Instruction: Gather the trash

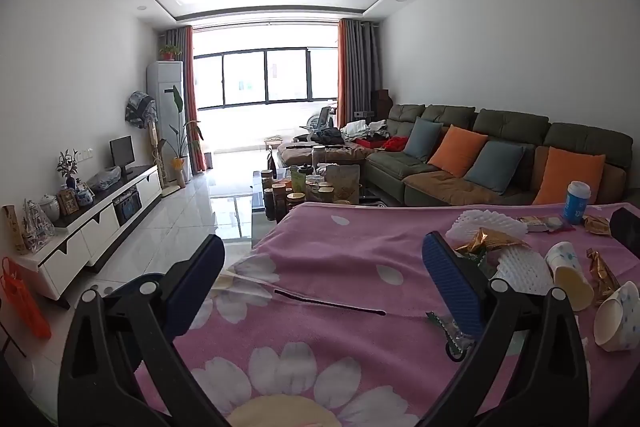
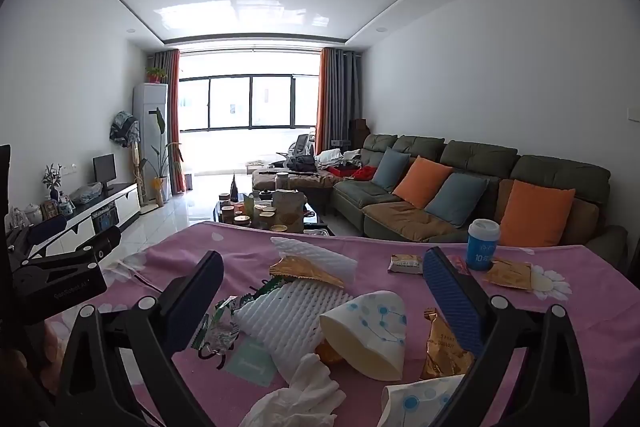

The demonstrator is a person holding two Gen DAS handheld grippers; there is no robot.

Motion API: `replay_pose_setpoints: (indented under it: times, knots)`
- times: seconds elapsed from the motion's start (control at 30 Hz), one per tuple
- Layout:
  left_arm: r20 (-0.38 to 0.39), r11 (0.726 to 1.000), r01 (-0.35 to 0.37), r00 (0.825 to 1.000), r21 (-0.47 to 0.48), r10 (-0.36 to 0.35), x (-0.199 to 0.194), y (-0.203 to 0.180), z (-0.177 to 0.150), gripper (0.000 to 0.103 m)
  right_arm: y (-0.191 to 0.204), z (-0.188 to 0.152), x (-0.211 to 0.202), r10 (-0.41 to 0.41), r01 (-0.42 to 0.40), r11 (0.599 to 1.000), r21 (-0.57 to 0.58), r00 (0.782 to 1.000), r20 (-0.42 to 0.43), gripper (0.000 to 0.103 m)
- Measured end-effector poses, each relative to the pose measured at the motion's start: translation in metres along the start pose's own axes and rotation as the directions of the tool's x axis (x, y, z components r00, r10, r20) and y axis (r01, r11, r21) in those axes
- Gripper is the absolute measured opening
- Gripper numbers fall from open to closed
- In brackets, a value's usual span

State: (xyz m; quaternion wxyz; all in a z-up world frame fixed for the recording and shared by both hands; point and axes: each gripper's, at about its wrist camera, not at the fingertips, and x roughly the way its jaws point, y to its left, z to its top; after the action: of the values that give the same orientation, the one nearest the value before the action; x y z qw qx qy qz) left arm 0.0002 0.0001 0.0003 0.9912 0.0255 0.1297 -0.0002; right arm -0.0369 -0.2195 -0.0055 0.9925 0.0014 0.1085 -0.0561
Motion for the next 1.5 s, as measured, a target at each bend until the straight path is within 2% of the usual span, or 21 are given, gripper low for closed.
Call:
replay_pose_setpoints:
  times: [0.1, 0.43, 1.5]
  knots:
    - [0.023, 1.000, -0.006, 1.000, 0.013, 0.006, -0.006, -0.006, 0.002, 0.097, -0.001, 0.000, -0.003, -0.004, 0.004, 1.000, 0.006, 1.000, 0.020, 0.096]
    - [0.049, 1.000, 0.006, 0.999, -0.012, -0.006, -0.009, 0.004, -0.002, 0.097, -0.001, -0.002, -0.004, -0.002, 0.002, 1.000, 0.013, 1.000, -0.001, 0.096]
    - [0.047, 0.999, 0.003, 0.999, -0.038, -0.001, -0.014, 0.007, 0.001, 0.097, -0.003, -0.003, 0.003, -0.005, 0.005, 1.000, 0.024, 1.000, -0.012, 0.096]
